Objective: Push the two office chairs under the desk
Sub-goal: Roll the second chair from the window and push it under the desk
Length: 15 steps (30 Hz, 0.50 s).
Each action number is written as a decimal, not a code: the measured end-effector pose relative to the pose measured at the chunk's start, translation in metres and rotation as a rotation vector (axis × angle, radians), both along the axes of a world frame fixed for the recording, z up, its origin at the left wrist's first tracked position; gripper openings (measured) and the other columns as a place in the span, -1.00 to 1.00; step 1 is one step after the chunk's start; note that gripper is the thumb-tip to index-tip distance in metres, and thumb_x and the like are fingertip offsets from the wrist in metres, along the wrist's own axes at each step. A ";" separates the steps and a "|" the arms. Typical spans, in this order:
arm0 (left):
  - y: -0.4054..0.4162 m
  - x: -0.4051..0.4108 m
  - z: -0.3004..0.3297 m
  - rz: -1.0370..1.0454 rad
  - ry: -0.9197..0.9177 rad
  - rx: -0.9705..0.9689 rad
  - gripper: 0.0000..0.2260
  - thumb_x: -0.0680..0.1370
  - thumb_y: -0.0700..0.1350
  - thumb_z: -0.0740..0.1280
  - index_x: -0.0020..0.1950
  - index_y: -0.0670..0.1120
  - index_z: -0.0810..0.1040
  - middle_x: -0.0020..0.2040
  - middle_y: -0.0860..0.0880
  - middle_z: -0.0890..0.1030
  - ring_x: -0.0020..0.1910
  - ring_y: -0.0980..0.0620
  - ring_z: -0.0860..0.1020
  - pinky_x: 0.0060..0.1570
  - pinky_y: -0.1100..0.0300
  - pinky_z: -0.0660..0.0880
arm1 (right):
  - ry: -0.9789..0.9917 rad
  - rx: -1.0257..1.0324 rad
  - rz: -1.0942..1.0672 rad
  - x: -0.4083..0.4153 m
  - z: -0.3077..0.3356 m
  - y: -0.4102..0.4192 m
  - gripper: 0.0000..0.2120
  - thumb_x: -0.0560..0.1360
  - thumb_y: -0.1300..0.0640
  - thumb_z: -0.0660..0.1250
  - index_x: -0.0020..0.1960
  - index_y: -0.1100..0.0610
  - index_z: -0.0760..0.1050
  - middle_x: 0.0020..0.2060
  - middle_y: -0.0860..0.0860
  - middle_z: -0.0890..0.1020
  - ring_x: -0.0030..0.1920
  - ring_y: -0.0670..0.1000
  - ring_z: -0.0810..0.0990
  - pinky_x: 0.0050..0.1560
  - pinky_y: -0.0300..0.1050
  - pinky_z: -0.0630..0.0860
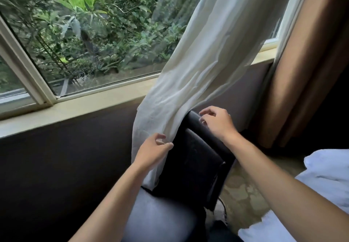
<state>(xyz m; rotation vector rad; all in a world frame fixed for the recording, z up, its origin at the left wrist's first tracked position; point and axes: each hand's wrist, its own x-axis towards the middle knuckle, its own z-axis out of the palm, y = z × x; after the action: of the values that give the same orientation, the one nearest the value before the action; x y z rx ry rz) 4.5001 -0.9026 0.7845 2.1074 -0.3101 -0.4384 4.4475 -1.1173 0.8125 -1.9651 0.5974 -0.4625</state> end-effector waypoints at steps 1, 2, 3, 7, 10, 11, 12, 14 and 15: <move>-0.015 0.015 -0.003 0.026 -0.005 0.024 -0.62 0.42 0.07 0.42 0.22 0.10 0.50 0.08 0.06 0.61 0.03 0.09 0.58 0.16 0.05 0.50 | -0.001 -0.021 0.021 0.016 0.003 -0.018 -0.81 0.43 0.16 0.24 -0.17 -0.07 0.59 -0.30 -0.14 0.67 -0.04 0.03 0.58 0.00 -0.06 0.51; -0.025 0.024 -0.006 0.047 -0.004 0.050 -0.55 0.41 0.06 0.42 0.28 0.10 0.46 0.15 0.02 0.58 0.08 0.05 0.57 0.17 0.03 0.50 | 0.015 -0.049 0.050 0.027 0.004 -0.030 -0.81 0.44 0.14 0.23 -0.14 -0.08 0.58 -0.21 -0.11 0.68 -0.02 0.03 0.57 0.01 -0.07 0.51; -0.033 0.034 -0.007 0.060 -0.006 0.084 -0.47 0.39 0.03 0.41 0.35 0.11 0.40 0.23 -0.02 0.54 0.13 0.02 0.55 0.17 0.01 0.50 | 0.052 -0.093 0.090 0.038 0.003 -0.040 -0.81 0.46 0.13 0.22 -0.08 -0.11 0.56 -0.10 -0.07 0.68 -0.01 0.03 0.57 0.01 -0.08 0.50; -0.094 0.088 -0.029 0.066 -0.054 0.325 -0.10 0.33 -0.14 0.45 0.55 0.05 0.03 0.45 -0.07 0.32 0.25 -0.02 0.44 0.09 0.04 0.51 | 0.244 -0.289 0.384 0.102 -0.015 -0.103 -0.48 0.43 0.15 0.15 0.33 -0.25 0.34 0.00 -0.02 0.60 0.00 0.09 0.55 -0.07 -0.05 0.49; -0.136 0.113 -0.052 0.102 0.010 0.519 0.10 0.33 -0.16 0.51 0.56 0.09 -0.25 0.56 -0.12 0.09 0.45 -0.13 0.25 0.24 -0.01 0.45 | 0.366 -0.561 0.610 0.147 -0.036 -0.139 -0.21 0.40 0.21 0.14 0.48 -0.34 -0.02 -0.17 0.00 0.59 -0.22 0.05 0.52 -0.23 -0.04 0.46; -0.147 0.116 -0.060 0.108 0.042 0.564 0.13 0.33 -0.16 0.52 0.55 0.08 -0.31 0.57 -0.12 0.02 0.49 -0.15 0.17 0.29 -0.01 0.42 | 0.406 -0.654 0.679 0.158 -0.044 -0.148 -0.15 0.40 0.23 0.16 0.50 -0.33 -0.11 -0.19 0.01 0.58 -0.24 0.06 0.52 -0.24 -0.04 0.46; -0.153 0.113 -0.066 0.100 0.051 0.603 0.13 0.34 -0.18 0.50 0.53 0.09 -0.36 0.58 -0.11 0.00 0.49 -0.18 0.17 0.25 0.00 0.45 | 0.429 -0.723 0.728 0.163 -0.052 -0.151 -0.12 0.40 0.23 0.18 0.51 -0.30 -0.19 -0.19 0.02 0.57 -0.22 0.09 0.54 -0.22 -0.02 0.47; -0.166 0.115 -0.077 0.165 0.051 0.665 0.05 0.38 -0.24 0.36 0.51 0.18 -0.39 0.51 -0.15 0.17 0.28 -0.21 0.45 -0.10 0.05 0.56 | 0.411 -0.863 0.797 0.180 -0.070 -0.161 -0.06 0.41 0.19 0.23 0.50 -0.29 -0.31 -0.12 0.09 0.60 -0.11 0.17 0.58 -0.15 -0.02 0.45; -0.171 0.119 -0.079 0.226 0.019 0.693 -0.02 0.39 -0.25 0.30 0.51 0.21 -0.33 0.43 -0.15 0.30 0.11 -0.18 0.55 -0.22 0.06 0.54 | 0.387 -0.926 0.819 0.190 -0.074 -0.167 -0.06 0.42 0.17 0.25 0.50 -0.29 -0.32 -0.08 0.12 0.62 -0.06 0.19 0.60 -0.15 -0.02 0.41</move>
<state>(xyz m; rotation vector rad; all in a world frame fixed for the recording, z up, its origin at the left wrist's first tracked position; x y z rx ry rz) 4.6192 -1.0735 0.7051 2.7685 0.1184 -0.4736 4.6375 -1.2845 0.7385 -2.9685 -0.3177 0.2307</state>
